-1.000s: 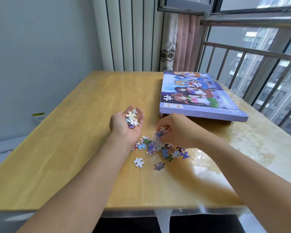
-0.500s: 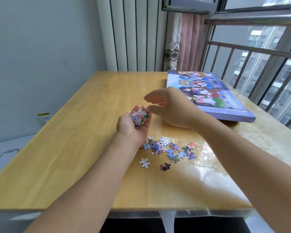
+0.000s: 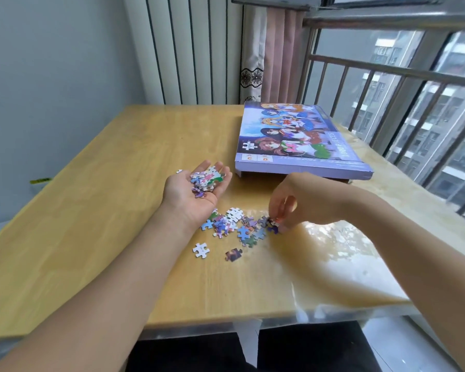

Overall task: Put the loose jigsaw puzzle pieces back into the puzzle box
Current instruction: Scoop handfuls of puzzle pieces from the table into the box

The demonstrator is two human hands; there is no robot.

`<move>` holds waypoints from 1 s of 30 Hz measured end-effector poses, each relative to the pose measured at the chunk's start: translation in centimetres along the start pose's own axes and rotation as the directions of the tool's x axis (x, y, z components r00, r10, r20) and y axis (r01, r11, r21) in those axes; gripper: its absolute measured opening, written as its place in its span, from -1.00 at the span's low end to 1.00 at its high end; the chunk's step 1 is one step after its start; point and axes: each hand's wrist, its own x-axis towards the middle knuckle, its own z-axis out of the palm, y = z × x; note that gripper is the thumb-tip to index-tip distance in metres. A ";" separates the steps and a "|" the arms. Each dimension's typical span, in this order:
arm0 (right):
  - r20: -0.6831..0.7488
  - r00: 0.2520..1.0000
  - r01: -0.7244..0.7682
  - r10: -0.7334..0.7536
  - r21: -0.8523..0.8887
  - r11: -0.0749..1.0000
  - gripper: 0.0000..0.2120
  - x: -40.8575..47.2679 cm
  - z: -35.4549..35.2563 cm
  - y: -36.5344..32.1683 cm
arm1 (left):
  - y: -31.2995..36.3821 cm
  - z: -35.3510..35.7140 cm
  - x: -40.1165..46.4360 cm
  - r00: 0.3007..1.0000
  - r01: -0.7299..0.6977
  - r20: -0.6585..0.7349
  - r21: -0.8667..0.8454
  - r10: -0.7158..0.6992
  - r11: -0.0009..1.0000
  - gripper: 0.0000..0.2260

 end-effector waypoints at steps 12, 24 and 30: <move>-0.271 0.949 0.202 -0.161 0.129 0.971 -0.89 1.8 -2.3 -3.2 | -0.6 0.2 -0.5 0.998 0.055 0.019 0.075 -0.056 0.996 -0.57; 0.126 0.984 0.142 -0.129 -0.107 0.984 -0.20 2.5 1.2 -3.6 | 0.2 -0.1 0.1 0.998 -0.052 -0.049 -0.029 0.050 0.998 -0.62; 0.118 0.973 0.210 -0.200 -0.084 0.974 -0.53 3.4 1.0 -4.1 | 0.2 -0.4 0.0 0.997 -0.071 -0.039 -0.009 0.070 0.997 -0.56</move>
